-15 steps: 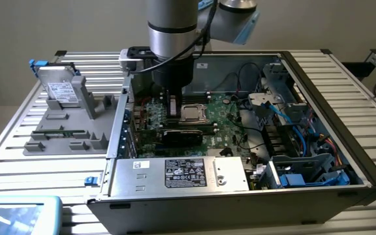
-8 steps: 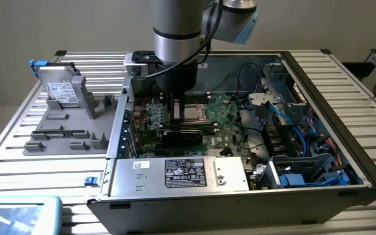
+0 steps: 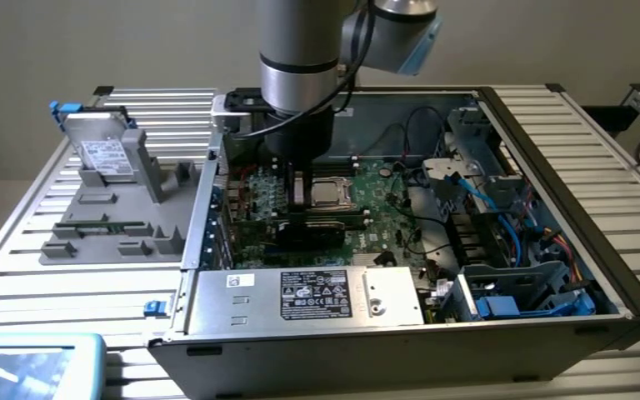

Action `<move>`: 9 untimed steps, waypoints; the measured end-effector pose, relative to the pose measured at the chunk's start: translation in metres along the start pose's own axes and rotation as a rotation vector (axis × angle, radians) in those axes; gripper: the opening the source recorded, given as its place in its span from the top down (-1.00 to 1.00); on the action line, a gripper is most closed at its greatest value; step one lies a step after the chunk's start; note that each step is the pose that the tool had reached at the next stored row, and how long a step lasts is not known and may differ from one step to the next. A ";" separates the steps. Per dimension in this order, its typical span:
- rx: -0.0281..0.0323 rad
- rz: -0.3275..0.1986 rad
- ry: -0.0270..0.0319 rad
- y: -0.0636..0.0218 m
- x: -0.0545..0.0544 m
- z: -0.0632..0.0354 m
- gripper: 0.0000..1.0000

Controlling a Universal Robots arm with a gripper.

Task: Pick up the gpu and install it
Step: 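Press down on the gpu until it lock into place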

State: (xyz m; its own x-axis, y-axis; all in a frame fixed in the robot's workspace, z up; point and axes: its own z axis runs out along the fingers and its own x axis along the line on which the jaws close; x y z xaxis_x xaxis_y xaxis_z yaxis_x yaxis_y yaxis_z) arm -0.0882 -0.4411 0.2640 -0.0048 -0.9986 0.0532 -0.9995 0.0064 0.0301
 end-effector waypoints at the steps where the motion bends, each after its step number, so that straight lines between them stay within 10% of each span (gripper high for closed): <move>1: -0.0003 0.000 0.0007 0.0001 0.000 0.0015 0.76; 9: -0.0023 0.000 -0.0021 0.0010 0.001 -0.0191 0.76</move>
State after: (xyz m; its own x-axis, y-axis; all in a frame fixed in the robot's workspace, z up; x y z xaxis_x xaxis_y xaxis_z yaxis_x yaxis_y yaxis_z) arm -0.0887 -0.4408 0.2831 -0.0051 -0.9987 0.0510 -0.9995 0.0067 0.0325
